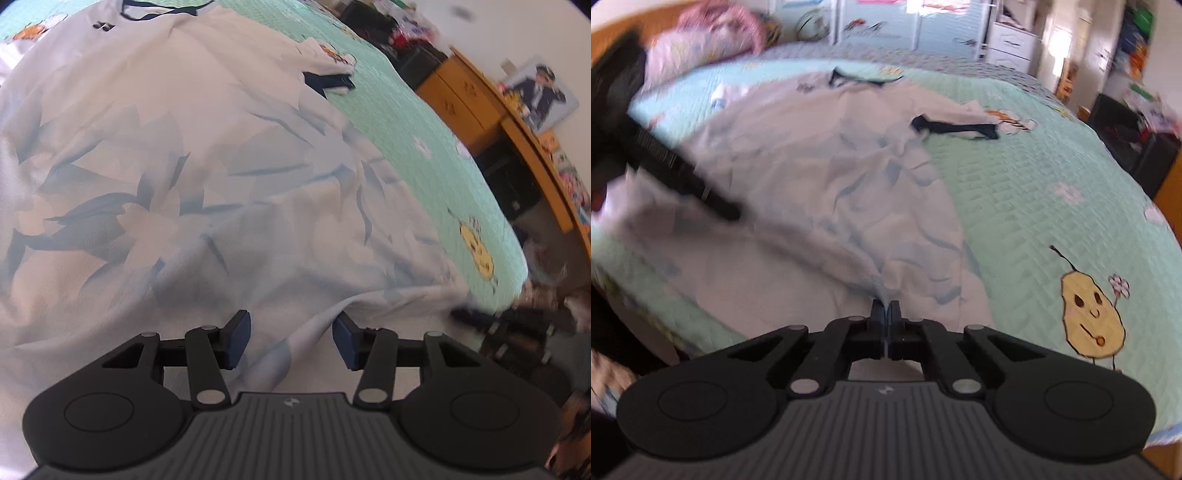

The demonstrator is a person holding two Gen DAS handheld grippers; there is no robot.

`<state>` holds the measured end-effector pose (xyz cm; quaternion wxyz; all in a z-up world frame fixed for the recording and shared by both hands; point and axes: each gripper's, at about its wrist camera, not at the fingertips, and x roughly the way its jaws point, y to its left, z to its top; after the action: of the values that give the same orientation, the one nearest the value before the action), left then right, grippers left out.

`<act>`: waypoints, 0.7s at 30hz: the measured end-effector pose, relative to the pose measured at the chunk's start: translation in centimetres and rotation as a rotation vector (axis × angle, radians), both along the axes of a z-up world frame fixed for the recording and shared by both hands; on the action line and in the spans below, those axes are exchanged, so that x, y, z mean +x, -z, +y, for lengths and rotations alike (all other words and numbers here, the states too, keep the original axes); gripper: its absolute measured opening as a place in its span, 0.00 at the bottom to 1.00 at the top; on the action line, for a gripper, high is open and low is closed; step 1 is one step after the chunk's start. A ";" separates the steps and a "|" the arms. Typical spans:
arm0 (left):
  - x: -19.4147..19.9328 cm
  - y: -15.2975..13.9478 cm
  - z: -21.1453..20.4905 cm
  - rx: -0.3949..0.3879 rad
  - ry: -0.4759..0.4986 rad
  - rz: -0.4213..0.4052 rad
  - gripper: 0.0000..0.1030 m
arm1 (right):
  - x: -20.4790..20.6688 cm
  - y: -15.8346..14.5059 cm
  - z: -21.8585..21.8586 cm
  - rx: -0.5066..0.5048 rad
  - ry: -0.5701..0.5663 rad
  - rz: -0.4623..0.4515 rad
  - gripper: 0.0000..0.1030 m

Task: Fold clothes
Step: 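Smooth the shirt body with the left gripper while the right gripper pinches the hem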

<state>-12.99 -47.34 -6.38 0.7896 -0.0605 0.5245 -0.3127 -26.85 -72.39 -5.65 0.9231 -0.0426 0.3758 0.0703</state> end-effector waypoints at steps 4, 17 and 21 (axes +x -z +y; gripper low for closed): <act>-1.9 -0.4 1.5 0.027 0.046 -0.018 0.51 | -2.0 -1.6 -3.5 0.155 0.088 -0.027 0.01; -6.1 -0.7 2.7 0.199 0.131 -0.174 0.52 | -1.4 -0.6 -7.7 0.516 0.219 0.130 0.01; -5.7 -0.7 4.1 0.192 0.062 -0.156 0.52 | -2.4 0.0 -7.3 0.275 0.237 0.179 0.07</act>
<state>-18.65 -43.22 -5.67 0.8200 0.0561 0.4906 -0.2893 -29.27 -79.72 -5.63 0.8849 0.1349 0.4455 0.0153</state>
